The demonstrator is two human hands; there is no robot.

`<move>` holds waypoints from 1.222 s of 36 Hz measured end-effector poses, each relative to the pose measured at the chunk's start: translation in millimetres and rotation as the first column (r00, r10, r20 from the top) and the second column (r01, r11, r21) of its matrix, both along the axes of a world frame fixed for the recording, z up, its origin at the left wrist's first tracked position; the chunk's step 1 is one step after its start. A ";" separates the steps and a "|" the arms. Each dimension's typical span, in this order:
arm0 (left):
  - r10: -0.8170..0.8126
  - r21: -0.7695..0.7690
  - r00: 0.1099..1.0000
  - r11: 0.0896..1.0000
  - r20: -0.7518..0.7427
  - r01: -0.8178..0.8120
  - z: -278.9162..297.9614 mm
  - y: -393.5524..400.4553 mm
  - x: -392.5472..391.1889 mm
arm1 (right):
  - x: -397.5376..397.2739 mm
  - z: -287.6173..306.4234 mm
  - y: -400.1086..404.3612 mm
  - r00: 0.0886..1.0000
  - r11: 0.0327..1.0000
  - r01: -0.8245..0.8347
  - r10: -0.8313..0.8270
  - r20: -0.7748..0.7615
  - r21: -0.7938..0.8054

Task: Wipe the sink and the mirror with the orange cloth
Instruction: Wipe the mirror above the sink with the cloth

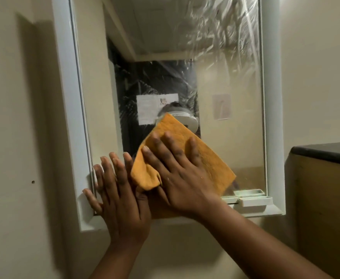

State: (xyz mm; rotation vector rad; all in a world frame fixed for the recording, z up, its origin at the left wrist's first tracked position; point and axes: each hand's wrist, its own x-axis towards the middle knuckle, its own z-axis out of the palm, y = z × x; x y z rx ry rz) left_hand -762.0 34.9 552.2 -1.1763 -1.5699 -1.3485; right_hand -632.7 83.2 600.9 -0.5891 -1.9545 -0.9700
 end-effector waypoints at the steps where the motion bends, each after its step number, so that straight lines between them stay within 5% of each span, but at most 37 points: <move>1: 0.008 0.000 1.000 1.000 0.005 -0.008 0.0 0.0 0.0 | -2.5 8.2 -0.3 1.000 1.000 -0.021 0.021 0.014 0.018; 10: 0.029 -0.024 1.000 0.999 -0.009 -0.029 1.1 0.4 2.5 | 3.5 53.3 2.3 0.996 0.995 -0.068 0.064 0.055 0.073; 22: -0.054 -0.068 0.984 0.997 -0.169 0.043 -5.1 3.2 20.5 | 78.8 42.8 19.1 0.936 0.994 0.052 -0.083 -0.342 -0.098; 44: -0.211 -0.094 0.943 0.977 -0.257 0.193 -18.9 17.2 72.4 | 100.3 -33.7 4.3 0.957 0.939 0.128 -0.201 -0.207 -0.319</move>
